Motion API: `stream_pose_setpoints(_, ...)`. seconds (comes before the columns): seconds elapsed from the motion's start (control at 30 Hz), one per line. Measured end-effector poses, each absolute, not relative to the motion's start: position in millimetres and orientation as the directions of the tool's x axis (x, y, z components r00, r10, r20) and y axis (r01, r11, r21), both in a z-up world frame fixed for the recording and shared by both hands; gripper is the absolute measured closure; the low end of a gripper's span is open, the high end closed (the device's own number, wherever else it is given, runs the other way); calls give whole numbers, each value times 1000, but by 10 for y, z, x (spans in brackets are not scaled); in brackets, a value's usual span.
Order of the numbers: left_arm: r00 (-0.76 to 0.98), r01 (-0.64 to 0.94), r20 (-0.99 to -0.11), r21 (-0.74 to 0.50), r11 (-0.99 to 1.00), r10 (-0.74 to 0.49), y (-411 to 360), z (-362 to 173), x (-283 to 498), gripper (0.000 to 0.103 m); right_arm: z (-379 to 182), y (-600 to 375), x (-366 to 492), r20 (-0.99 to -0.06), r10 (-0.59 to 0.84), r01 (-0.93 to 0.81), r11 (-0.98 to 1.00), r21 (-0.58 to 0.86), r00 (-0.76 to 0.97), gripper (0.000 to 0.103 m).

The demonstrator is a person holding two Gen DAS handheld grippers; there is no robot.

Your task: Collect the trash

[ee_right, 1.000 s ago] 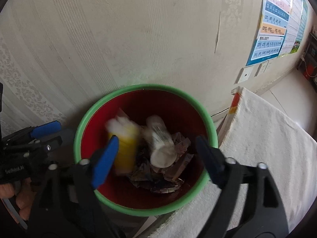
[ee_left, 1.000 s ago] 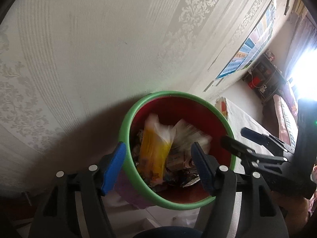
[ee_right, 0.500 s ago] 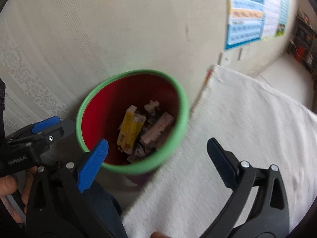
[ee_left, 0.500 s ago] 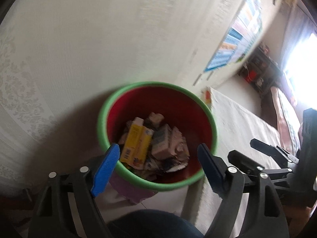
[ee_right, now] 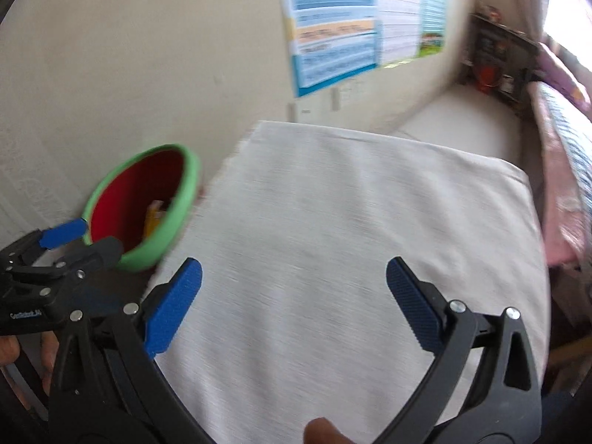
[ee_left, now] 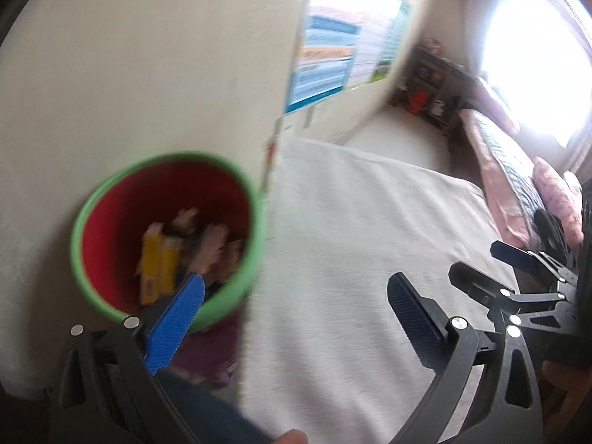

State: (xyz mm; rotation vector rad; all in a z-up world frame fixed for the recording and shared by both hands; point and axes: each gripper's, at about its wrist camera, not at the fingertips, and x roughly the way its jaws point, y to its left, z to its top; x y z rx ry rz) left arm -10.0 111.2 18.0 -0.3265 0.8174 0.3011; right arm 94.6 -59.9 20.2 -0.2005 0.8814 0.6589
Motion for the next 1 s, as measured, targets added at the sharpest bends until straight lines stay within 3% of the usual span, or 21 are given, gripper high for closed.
stream_pose_setpoints(0.13,655,-306,-741,-81,948,148,663,214,106,8,234,-1137,944,-748,396,-529,846,72,532,5)
stream_pose_setpoints(0.27,694,-239,-716,-125,963,79,385,284,183,8,271,-1597,854,-718,361,-458,886,66,595,5)
stream_pose_setpoints(0.6,755,-186,-651,-97,978,79,-258,211,111,8,212,-2138,641,-680,269,-352,936,18,682,5)
stream_pose_setpoints(0.7,750,-167,-654,-45,985,97,-310,174,107,8,240,-2213,608,-656,255,-325,946,16,710,5)
stream_pose_setpoints(0.83,746,-160,-662,-82,984,66,-242,163,101,8,334,-2244,591,-606,261,-311,950,23,751,5)
stream_pose_setpoints(1.0,757,-145,-651,-102,984,44,-232,178,94,8,234,-2229,608,-626,267,-311,950,41,733,5)
